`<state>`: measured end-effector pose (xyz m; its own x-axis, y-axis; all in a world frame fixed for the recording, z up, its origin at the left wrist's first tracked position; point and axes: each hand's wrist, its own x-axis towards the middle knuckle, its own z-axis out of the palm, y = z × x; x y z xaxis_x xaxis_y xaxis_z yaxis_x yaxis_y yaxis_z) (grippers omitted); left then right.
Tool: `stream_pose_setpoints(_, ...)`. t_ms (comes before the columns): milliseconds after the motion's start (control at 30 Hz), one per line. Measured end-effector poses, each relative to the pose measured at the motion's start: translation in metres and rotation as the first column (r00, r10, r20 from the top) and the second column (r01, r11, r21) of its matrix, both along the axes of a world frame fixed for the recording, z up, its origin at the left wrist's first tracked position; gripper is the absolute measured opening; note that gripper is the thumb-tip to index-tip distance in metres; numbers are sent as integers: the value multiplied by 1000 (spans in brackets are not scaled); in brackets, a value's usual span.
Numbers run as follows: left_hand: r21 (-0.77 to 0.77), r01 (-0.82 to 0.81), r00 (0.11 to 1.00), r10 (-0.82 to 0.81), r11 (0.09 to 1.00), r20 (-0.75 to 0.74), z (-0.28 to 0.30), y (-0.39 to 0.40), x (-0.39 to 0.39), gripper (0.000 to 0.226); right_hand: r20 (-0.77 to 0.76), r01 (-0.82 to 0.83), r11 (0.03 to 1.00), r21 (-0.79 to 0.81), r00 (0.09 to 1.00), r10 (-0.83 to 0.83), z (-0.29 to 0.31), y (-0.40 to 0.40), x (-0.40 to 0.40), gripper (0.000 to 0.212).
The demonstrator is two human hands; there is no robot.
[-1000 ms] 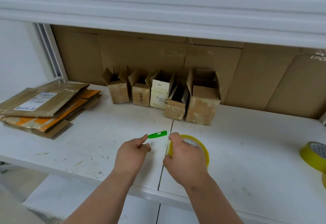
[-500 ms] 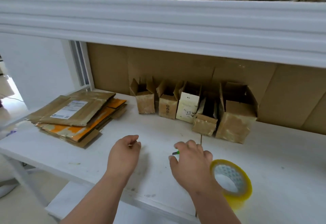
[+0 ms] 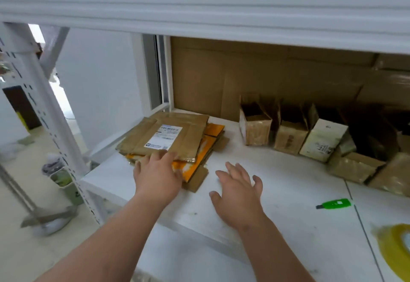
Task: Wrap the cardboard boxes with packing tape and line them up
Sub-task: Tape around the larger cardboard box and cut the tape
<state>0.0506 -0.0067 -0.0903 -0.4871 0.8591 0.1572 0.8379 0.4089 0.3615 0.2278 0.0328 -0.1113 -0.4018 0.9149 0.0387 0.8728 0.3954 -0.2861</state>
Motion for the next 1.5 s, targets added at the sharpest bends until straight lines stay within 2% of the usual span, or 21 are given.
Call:
stream_pose_setpoints(100,-33,76,986,-80,997,-145,4,9,-22,55,23,-13,1000,16,1000,13,3,12,-25,59)
stream_pose_setpoints(233,-113,136,960,-159,984,-231,3,28,-46,60,37,-22,999,23,999,21,5,35,-50,64)
stream_pose_setpoints(367,-222,140,959,-188,965,-214,-4,45,-62,69,40,-29,999,16,999,29,0,59,-69,66)
stream_pose_setpoints(533,-200,131,973,-165,971,-163,-15,64,-75,63,40,-60,998,-21,997,61,1,83,-83,67)
stream_pose_setpoints(633,-70,113,988,-120,991,-98,-19,73,-81,57,-58,-49,999,-11,997,48,3,95,-86,73)
stream_pose_setpoints(700,98,63,998,-60,993,-34,-20,78,-88,52,-115,-36,999,-34,993,32,3,99,-87,83)
stream_pose_setpoints(767,328,-49,995,15,943,103,-16,80,-94,43,-113,-36,998,-56,993,30,1,103,-89,88)
stream_pose_setpoints(833,473,-190,956,53,861,288,-8,80,-97,35,-71,-54,996,-64,996,49,-5,103,-90,86)
stream_pose_setpoints(900,516,-222,931,22,827,365,0,74,-95,34,-57,-47,996,-78,997,43,-9,101,-92,80)
stream_pose_setpoints(1033,659,-179,923,-107,731,370,20,58,-88,29,-75,9,999,-40,997,-12,-5,86,-92,71)
stream_pose_setpoints(1100,677,-132,910,-181,724,372,29,47,-86,19,-135,80,996,-29,987,-83,-1,73,-89,65)
stream_pose_setpoints(1200,705,-43,880,-307,708,363,43,25,-83,29,-334,229,973,-37,915,-228,10,50,-79,60)
stream_pose_setpoints(1267,702,9,836,-390,712,385,45,11,-81,28,-433,331,942,-49,843,-319,16,33,-67,63)
stream_pose_setpoints(1367,661,108,742,-502,743,444,40,-8,-73,17,-582,461,882,-96,693,-425,16,8,-46,68)
stream_pose_setpoints(1500,569,274,642,-588,775,492,23,-32,-50,16,-746,599,790,-130,466,-476,16,-37,-6,79)
